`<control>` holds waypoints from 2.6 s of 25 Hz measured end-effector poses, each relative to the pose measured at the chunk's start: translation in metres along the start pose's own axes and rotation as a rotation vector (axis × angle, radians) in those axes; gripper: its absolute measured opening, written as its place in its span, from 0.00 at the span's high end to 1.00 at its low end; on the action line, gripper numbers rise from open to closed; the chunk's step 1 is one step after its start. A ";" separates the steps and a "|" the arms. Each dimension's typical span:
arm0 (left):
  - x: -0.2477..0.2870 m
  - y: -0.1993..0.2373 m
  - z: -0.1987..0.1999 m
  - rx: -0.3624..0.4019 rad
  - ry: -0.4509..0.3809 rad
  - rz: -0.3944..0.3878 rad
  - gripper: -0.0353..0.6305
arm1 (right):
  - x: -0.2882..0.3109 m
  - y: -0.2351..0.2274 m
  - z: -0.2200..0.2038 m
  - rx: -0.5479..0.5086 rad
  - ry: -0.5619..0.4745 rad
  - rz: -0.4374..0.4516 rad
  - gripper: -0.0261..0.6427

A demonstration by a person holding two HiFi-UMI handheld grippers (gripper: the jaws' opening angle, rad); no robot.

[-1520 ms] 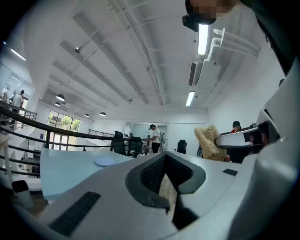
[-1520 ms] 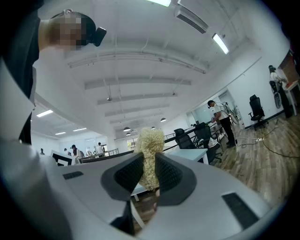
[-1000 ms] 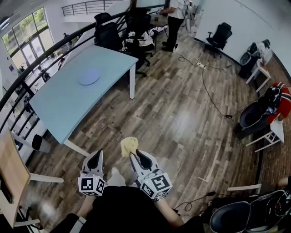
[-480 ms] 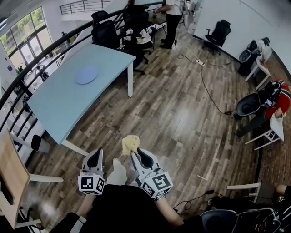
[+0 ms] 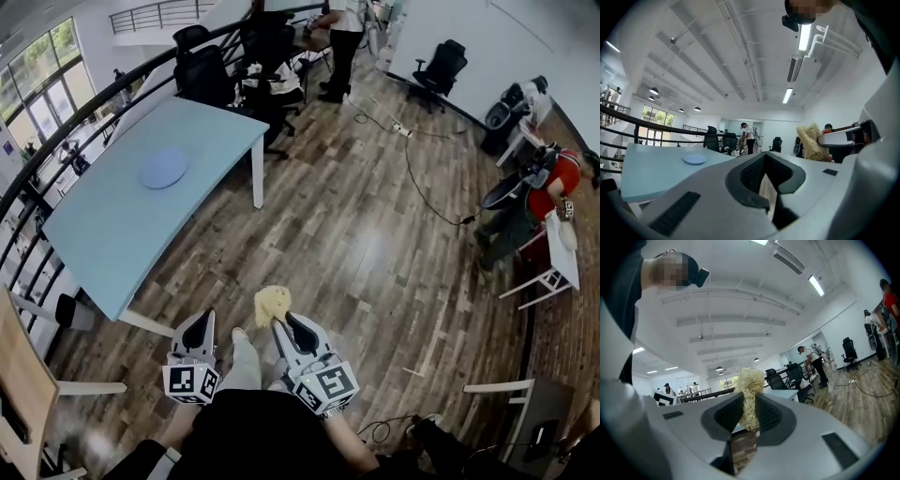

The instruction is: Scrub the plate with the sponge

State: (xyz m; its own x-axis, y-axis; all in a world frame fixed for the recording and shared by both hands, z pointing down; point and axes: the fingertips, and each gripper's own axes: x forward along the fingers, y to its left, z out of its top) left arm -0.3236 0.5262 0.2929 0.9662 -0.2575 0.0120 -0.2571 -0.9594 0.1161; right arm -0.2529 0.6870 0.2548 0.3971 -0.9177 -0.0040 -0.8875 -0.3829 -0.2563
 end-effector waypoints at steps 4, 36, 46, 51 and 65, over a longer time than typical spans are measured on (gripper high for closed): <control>0.036 0.007 0.002 -0.005 0.007 -0.020 0.95 | 0.027 -0.020 0.005 0.012 0.002 -0.017 0.85; 0.227 0.148 0.026 -0.008 -0.009 -0.074 0.94 | 0.256 -0.068 0.020 0.020 -0.018 -0.064 0.85; 0.248 0.162 0.022 0.000 0.008 -0.041 0.95 | 0.283 -0.085 0.013 0.051 -0.009 -0.048 0.85; 0.264 0.174 0.020 0.001 0.007 0.008 0.95 | 0.308 -0.099 0.012 0.064 0.005 -0.010 0.84; 0.347 0.191 0.025 -0.018 -0.009 0.132 0.94 | 0.392 -0.163 0.030 0.055 0.066 0.113 0.84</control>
State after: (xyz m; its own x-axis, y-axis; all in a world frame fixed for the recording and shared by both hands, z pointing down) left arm -0.0375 0.2507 0.2944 0.9238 -0.3825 0.0197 -0.3816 -0.9149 0.1320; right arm 0.0542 0.3924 0.2661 0.2778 -0.9602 0.0278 -0.9108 -0.2725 -0.3103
